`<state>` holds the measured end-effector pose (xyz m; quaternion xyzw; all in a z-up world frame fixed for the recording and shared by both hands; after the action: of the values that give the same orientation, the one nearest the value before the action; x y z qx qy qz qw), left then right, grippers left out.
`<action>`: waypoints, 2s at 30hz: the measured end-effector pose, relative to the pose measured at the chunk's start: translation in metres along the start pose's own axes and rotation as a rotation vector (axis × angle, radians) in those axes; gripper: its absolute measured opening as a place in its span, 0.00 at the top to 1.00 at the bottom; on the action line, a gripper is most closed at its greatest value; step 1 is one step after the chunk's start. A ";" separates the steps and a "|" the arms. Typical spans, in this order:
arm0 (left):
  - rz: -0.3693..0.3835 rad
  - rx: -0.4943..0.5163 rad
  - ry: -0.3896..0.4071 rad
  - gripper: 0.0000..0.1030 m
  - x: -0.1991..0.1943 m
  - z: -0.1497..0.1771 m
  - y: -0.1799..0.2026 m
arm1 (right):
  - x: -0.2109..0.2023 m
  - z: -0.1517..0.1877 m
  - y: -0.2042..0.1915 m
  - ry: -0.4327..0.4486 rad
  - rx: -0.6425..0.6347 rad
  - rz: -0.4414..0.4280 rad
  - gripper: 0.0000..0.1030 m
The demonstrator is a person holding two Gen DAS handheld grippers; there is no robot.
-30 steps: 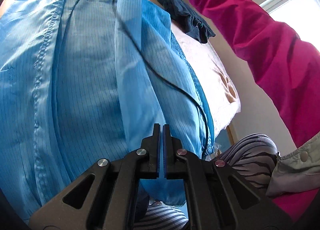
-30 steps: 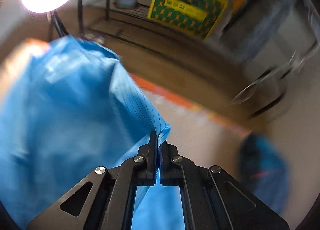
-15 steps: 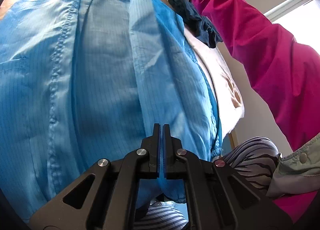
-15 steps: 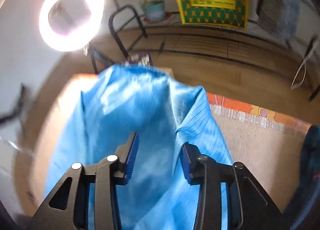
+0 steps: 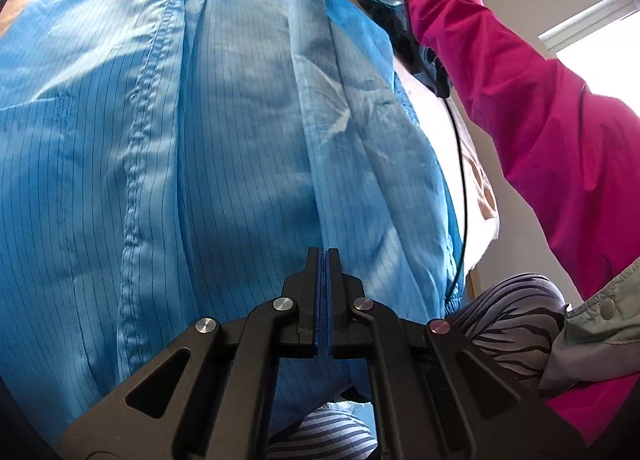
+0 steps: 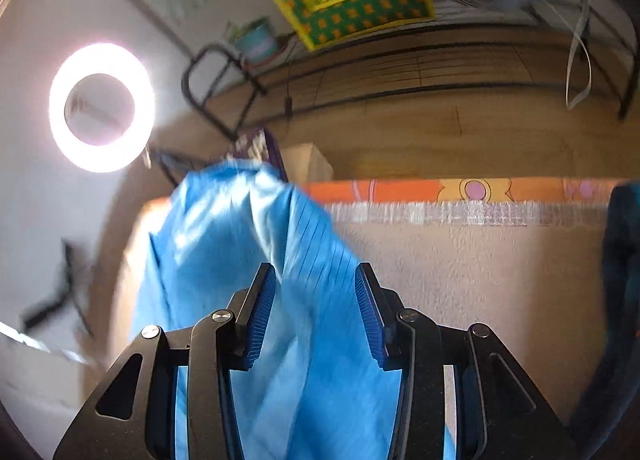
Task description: Fold large clothes
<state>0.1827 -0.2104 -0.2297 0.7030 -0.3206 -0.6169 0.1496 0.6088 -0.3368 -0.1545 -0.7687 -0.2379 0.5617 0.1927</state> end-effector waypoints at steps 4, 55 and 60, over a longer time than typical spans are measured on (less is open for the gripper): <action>-0.015 0.001 0.000 1.00 0.006 -0.003 0.003 | 0.020 -0.015 0.010 0.007 0.124 -0.149 0.51; -0.019 0.009 0.030 1.00 -0.005 0.003 0.008 | 0.044 0.036 -0.072 -0.013 -0.217 0.354 0.70; -0.038 -0.008 0.040 1.00 -0.009 0.008 0.008 | 0.102 0.027 -0.094 -0.014 -0.251 0.349 0.70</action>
<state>0.1726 -0.2093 -0.2193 0.7205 -0.3015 -0.6069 0.1472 0.5951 -0.2003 -0.1886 -0.8123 -0.1706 0.5577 -0.0063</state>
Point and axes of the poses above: each gripper's, at about its wrist camera, not at the fingertips, and x roughly the way its jaws point, y to its right, z to its underside, the point moved 6 cm from there along x, roughly the way its jaws point, and after that the axes turned 10 degrees about -y, right-handed, at the moved point
